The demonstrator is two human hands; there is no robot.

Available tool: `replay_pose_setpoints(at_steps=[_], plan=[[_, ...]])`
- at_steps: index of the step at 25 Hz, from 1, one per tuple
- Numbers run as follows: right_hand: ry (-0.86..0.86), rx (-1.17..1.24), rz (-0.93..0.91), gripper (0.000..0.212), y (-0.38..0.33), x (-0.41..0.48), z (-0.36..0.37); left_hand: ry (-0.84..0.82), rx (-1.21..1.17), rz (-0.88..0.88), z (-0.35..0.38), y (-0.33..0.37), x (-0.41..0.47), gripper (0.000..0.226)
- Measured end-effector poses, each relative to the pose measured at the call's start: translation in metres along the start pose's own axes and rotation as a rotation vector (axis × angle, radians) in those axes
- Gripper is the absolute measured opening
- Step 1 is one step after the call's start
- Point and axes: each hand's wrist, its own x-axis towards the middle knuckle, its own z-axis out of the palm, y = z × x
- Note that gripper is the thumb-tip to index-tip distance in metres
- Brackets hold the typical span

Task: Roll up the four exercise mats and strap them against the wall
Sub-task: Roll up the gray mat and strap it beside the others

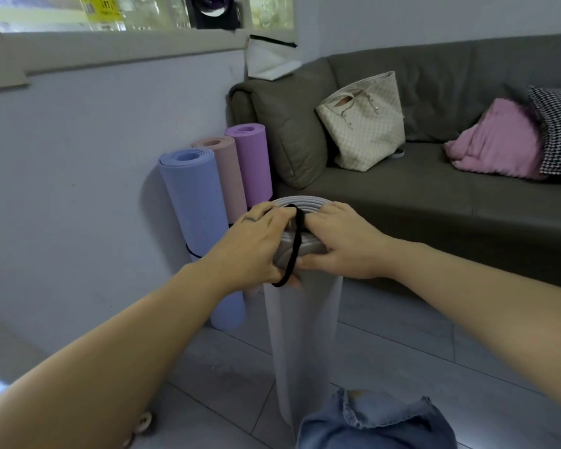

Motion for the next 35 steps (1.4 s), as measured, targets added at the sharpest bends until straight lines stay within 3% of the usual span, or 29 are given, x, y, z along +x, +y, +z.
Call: replay_pose_setpoints(at_steps=[4, 6, 8, 9, 11, 13, 15, 17, 20, 22, 24, 26, 29, 33, 35], plan=[[-0.081, 0.131, 0.026, 0.03, 0.003, -0.003, -0.007, 0.059, -0.019, 0.002, 0.005, 0.013, -0.006, 0.092], [-0.081, 0.549, 0.173, 0.03, 0.004, -0.009, -0.018, 0.091, -0.053, -0.014, 0.008, 0.016, -0.009, 0.093], [-0.003, 0.959, 0.36, 0.016, -0.004, -0.012, -0.021, 0.073, -0.082, -0.074, 0.009, 0.019, -0.01, 0.095], [0.048, 0.959, 0.395, 0.011, -0.011, -0.012, -0.021, 0.061, -0.072, -0.09, 0.01, 0.019, -0.01, 0.094], [0.129, 0.649, 0.419, 0.021, -0.022, -0.01, -0.009, 0.053, -0.052, -0.095, 0.011, 0.02, -0.007, 0.089], [0.259, 0.697, 0.516, 0.018, -0.033, -0.007, -0.003, 0.072, -0.076, -0.118, 0.01, 0.02, -0.006, 0.083], [0.479, 1.088, 0.657, 0.011, -0.032, -0.01, -0.003, 0.108, -0.093, -0.112, 0.011, 0.02, -0.005, 0.074], [0.647, 1.475, 0.79, 0.017, -0.028, -0.016, -0.007, 0.123, -0.113, -0.087, 0.011, 0.02, -0.005, 0.065], [0.707, 1.976, 0.913, 0.03, -0.009, -0.029, -0.007, 0.105, -0.14, -0.074, 0.01, 0.017, -0.009, 0.06], [0.565, 1.919, 0.977, 0.031, 0.009, -0.04, -0.005, 0.082, -0.16, -0.082, 0.009, 0.016, -0.015, 0.061], [0.37, 1.536, 1.001, 0.025, 0.03, -0.047, 0.0, 0.061, -0.169, -0.085, 0.008, 0.019, -0.017, 0.064], [0.315, 1.367, 0.999, 0.018, 0.042, -0.04, 0.004, 0.06, -0.162, -0.059, 0.009, 0.03, -0.015, 0.066], [0.321, 1.37, 1.017, 0.01, 0.045, -0.019, 0.005, 0.07, -0.143, 0.017, 0.014, 0.047, -0.016, 0.065], [0.018, 1.46, 0.907, 0.021, 0.049, 0.006, 0.004, 0.109, -0.198, 0.009, 0.012, 0.036, -0.041, 0.062], [-0.043, 1.42, 0.835, 0.01, 0.043, 0.021, -0.001, 0.134, -0.221, -0.013, 0.01, 0.029, -0.052, 0.061]])
